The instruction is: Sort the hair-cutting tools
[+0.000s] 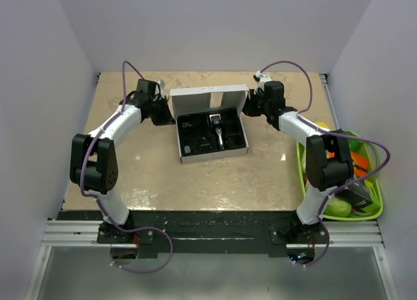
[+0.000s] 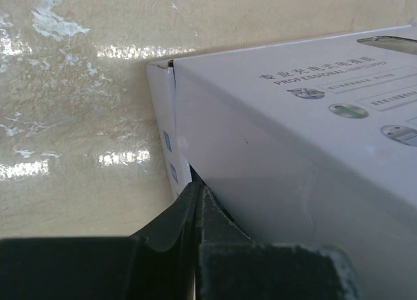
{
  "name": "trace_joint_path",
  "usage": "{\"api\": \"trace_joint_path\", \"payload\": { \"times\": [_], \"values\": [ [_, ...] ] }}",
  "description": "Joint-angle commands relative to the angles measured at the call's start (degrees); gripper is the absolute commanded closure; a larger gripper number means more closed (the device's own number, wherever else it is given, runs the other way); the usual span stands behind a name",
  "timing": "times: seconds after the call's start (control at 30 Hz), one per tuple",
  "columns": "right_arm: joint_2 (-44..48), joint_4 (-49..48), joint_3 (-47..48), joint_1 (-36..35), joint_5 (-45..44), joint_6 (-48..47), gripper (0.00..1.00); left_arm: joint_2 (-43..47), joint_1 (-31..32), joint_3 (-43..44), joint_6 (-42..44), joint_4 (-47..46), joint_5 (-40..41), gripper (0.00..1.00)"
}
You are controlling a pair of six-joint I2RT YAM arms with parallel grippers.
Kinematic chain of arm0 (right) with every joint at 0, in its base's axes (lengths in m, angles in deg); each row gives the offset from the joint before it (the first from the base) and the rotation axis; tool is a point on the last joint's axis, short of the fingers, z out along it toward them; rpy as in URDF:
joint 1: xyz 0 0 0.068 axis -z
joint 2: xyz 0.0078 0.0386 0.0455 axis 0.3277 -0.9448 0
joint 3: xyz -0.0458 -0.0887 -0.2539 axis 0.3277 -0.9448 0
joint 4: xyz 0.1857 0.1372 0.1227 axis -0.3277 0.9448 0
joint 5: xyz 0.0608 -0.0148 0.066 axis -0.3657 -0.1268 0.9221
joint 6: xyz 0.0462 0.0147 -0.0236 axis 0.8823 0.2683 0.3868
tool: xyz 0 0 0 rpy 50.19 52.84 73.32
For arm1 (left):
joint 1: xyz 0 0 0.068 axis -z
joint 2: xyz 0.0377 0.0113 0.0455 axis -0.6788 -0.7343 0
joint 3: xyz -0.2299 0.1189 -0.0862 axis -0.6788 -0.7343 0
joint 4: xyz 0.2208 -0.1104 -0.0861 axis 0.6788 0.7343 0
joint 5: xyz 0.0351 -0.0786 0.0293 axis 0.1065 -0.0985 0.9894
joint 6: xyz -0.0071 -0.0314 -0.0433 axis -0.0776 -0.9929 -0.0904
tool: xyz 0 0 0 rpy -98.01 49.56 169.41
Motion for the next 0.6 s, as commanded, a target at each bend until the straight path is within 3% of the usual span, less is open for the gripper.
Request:
{"api": "trace_joint_path", "payload": {
  "times": [0.0, 0.4, 0.57],
  "values": [
    [2.7, -0.4, -1.2, -0.7, 0.0, -0.9, 0.83, 2.7, 1.1, -0.5, -1.0, -2.2, -1.1, 0.99],
    [3.2, 0.3, -1.4, -0.7, -1.3, -2.2, 0.83, 3.3, 2.3, -0.9, -0.7, -1.6, 0.3, 0.99],
    [3.4, 0.9, -1.2, -0.7, -2.4, -2.3, 0.83, 4.4, 2.3, 0.4, 1.7, 3.0, 4.8, 1.0]
  ]
}}
